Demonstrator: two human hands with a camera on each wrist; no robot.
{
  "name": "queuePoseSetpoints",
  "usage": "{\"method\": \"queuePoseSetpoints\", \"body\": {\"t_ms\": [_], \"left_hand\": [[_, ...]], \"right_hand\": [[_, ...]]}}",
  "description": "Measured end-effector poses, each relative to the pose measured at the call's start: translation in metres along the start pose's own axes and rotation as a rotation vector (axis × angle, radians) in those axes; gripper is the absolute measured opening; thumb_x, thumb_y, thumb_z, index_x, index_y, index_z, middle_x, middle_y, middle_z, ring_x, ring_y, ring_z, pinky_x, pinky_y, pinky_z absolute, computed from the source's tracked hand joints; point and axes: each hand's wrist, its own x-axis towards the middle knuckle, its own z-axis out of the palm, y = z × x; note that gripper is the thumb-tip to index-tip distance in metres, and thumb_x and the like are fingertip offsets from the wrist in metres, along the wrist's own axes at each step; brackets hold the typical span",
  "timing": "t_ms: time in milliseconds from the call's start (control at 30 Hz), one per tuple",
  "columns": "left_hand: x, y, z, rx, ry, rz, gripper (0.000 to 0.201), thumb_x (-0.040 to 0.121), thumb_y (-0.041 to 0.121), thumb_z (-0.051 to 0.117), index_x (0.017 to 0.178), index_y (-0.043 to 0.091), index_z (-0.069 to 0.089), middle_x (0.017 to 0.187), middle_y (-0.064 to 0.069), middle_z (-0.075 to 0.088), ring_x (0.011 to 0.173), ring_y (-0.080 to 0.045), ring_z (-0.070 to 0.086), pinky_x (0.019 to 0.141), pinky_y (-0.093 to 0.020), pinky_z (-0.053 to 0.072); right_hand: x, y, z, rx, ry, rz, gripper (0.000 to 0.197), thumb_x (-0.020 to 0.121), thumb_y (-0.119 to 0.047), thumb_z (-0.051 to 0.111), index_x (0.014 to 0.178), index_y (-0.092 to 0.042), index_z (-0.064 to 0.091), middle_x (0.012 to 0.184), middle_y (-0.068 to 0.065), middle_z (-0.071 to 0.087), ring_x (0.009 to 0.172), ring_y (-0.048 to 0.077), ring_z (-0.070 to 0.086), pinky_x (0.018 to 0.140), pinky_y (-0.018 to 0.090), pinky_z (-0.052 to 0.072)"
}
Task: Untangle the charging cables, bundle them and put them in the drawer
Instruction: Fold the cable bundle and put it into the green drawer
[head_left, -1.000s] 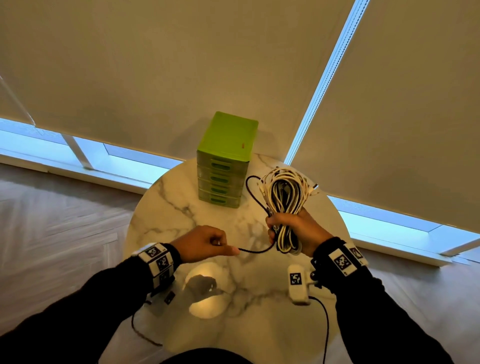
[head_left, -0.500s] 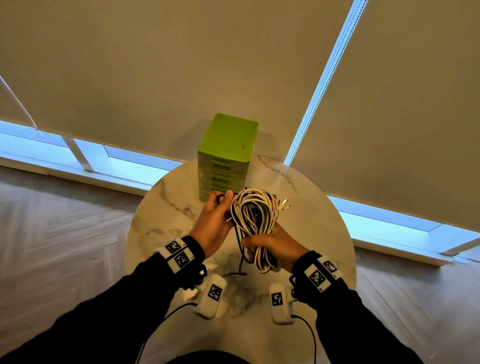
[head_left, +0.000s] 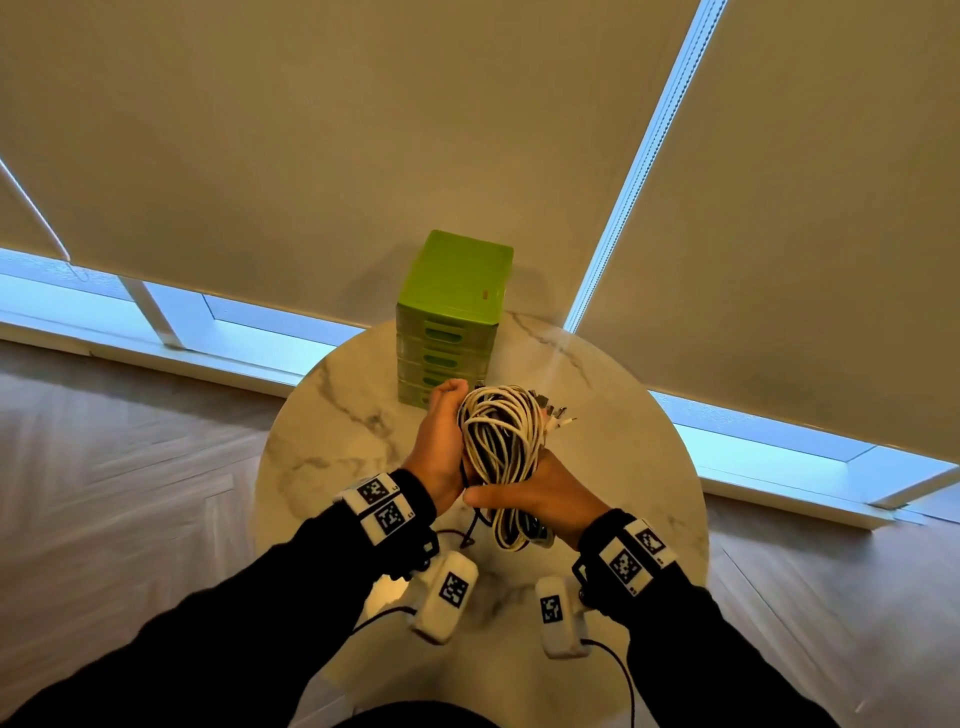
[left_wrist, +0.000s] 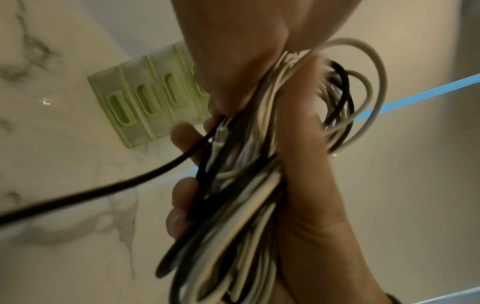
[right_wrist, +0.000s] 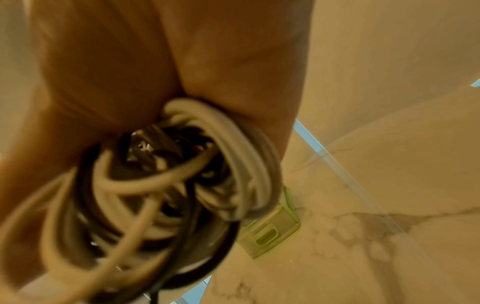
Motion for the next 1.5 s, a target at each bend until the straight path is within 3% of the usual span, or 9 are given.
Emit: {"method": "queuePoseSetpoints", "body": {"t_ms": [133,300,600,733,833,1033,1267,1433,1500], "left_hand": [[-0.006,0.004,-0.002,0.053,-0.022,-0.028,0.074,0.085,0.047,0.059,0.141,0.001,0.043,0.138,-0.033,0.053,0.123,-0.043,0.059,0.106,-0.059,0.046],[-0.010,0.010,-0.002,0.162,-0.084,0.031,0.052,0.107,0.037,0.035,0.130,-0.004,0.057,0.126,-0.022,0.067,0.117,-0.031,0.065,0.098,-0.042,0.052],[-0.020,0.016,-0.037,0.578,-0.234,0.129,0.066,0.096,0.057,0.039,0.153,0.025,0.030,0.144,0.004,0.052,0.122,-0.008,0.060,0.110,-0.034,0.043],[-0.038,-0.005,-0.068,0.871,-0.438,-0.094,0.054,0.105,0.053,0.031,0.125,0.012,0.060,0.108,-0.007,0.073,0.101,-0.021,0.071,0.100,-0.036,0.051],[-0.041,-0.012,-0.071,1.006,-0.489,-0.032,0.060,0.101,0.058,0.028,0.089,0.012,0.066,0.075,-0.004,0.060,0.080,-0.018,0.065,0.095,-0.040,0.049],[-0.027,-0.012,-0.078,1.114,-0.423,0.074,0.063,0.089,0.079,0.032,0.074,0.023,0.057,0.072,0.008,0.052,0.071,-0.010,0.049,0.080,-0.033,0.044],[-0.013,0.032,-0.094,1.447,-0.507,0.142,0.067,0.084,0.072,0.057,0.069,0.007,0.051,0.066,0.000,0.041,0.062,-0.008,0.039,0.066,-0.026,0.035],[0.007,0.059,-0.105,1.670,-0.450,0.294,0.068,0.063,0.093,0.054,0.059,0.025,0.053,0.066,0.009,0.053,0.077,-0.006,0.059,0.108,-0.028,0.023],[0.010,0.064,-0.103,1.468,-0.369,0.334,0.056,0.064,0.085,0.066,0.062,0.029,0.059,0.075,0.007,0.057,0.083,-0.010,0.061,0.099,-0.032,0.039]], "right_hand": [[0.006,0.003,0.003,-0.237,0.072,0.001,0.049,0.065,-0.020,0.092,0.110,-0.024,0.073,0.102,-0.004,0.077,0.097,0.010,0.072,0.091,0.035,0.057],[0.009,0.003,0.009,-0.201,0.123,0.000,0.036,0.064,-0.017,0.080,0.099,-0.025,0.074,0.093,0.002,0.076,0.094,0.023,0.072,0.090,0.048,0.058],[0.006,-0.003,0.014,0.109,0.258,-0.037,0.008,0.078,0.007,0.067,0.074,0.001,0.067,0.069,0.024,0.064,0.065,0.037,0.063,0.067,0.045,0.054],[0.010,-0.006,0.009,0.343,0.361,-0.036,0.007,0.078,0.002,0.067,0.083,-0.002,0.064,0.069,0.021,0.061,0.066,0.034,0.062,0.068,0.044,0.052],[0.012,-0.010,0.015,0.551,0.351,-0.020,0.012,0.087,0.009,0.058,0.091,-0.002,0.059,0.067,0.012,0.062,0.068,0.031,0.067,0.081,0.051,0.053],[0.014,-0.015,0.017,0.851,0.262,0.060,0.003,0.087,0.000,0.058,0.085,-0.003,0.058,0.069,0.011,0.058,0.064,0.022,0.063,0.064,0.034,0.058],[0.000,-0.012,-0.014,0.520,0.100,0.165,0.017,0.075,-0.002,0.065,0.090,-0.001,0.057,0.078,0.015,0.052,0.064,0.025,0.059,0.060,0.035,0.052],[-0.014,-0.013,-0.030,0.111,0.026,0.277,0.010,0.079,0.008,0.064,0.088,0.003,0.062,0.073,0.020,0.060,0.061,0.030,0.063,0.059,0.035,0.054],[-0.018,-0.010,-0.027,0.047,-0.001,0.293,0.012,0.079,0.009,0.065,0.089,0.002,0.063,0.072,0.020,0.062,0.061,0.030,0.063,0.059,0.035,0.055]]}}
